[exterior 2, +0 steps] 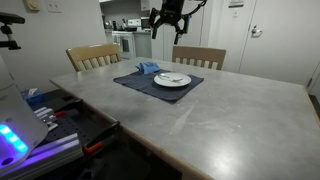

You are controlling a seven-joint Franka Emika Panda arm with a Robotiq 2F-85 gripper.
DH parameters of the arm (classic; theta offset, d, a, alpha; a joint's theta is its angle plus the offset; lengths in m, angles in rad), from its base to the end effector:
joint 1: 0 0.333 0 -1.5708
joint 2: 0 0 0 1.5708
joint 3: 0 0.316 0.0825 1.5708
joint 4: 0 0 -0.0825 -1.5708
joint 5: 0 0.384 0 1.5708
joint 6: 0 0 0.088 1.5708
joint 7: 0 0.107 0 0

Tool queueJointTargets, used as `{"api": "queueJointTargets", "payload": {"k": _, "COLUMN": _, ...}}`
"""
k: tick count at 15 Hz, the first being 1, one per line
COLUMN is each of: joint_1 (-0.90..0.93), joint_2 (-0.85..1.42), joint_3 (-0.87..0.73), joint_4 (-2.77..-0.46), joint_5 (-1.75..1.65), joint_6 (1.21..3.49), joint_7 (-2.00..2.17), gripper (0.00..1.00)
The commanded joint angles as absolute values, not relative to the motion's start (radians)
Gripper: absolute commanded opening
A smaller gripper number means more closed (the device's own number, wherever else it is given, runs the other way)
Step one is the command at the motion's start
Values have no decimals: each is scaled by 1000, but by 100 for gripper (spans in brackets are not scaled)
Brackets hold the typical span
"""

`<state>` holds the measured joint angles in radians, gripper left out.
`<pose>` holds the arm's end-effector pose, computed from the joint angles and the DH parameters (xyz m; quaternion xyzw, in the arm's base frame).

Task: Take the fork on the plate and put it on the table mat

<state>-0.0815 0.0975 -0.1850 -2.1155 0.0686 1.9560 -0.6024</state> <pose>0.5105 -0.1339 0.3506 -0.9805 -0.1484 0.1065 0.0725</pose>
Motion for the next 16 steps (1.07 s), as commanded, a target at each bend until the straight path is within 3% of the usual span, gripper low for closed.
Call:
{"api": "queueJointTargets", "payload": {"k": 1, "joint_1": -108, "joint_2": 91, "joint_3": -147, "joint_4": -2125, "joint_5": 74, "joint_6": 2004, "joint_7": -662, "gripper": 100}}
{"api": "queueJointTargets", "payload": {"k": 16, "joint_1": -117, "joint_2": 178, "joint_3": -35, "joint_4": -2245, "joint_5": 150, "joint_6": 2558, "joint_7": -1189, "gripper": 100}}
